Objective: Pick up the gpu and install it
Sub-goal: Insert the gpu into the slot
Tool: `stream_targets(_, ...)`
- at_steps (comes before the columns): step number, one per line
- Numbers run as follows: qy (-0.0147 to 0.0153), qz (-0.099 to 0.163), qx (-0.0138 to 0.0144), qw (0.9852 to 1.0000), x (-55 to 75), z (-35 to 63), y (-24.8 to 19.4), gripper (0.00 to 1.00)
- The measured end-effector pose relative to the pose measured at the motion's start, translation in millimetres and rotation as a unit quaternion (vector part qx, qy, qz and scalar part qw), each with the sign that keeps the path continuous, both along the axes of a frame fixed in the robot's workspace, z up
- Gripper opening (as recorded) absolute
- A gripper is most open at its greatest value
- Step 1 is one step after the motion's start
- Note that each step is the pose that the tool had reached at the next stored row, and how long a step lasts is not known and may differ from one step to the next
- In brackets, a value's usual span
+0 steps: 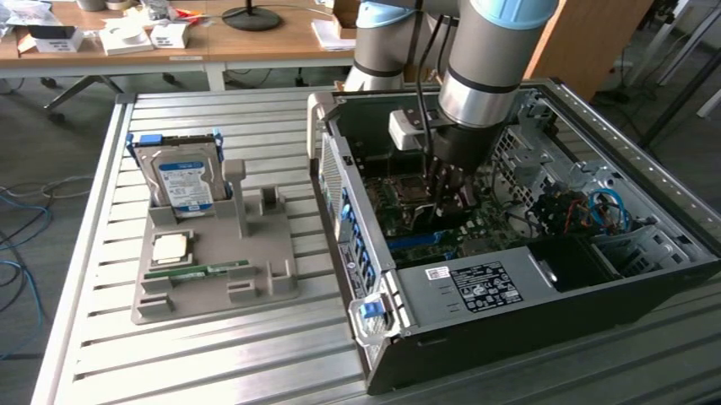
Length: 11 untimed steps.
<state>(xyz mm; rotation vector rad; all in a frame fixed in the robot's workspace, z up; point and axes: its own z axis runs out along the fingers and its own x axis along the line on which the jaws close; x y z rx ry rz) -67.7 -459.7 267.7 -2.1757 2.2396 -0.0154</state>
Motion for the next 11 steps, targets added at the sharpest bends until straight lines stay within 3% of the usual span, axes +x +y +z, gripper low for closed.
stream_targets(11, -0.0007, -0.001, -0.0004, 1.0, -2.6, -0.3, 0.0, 0.26)
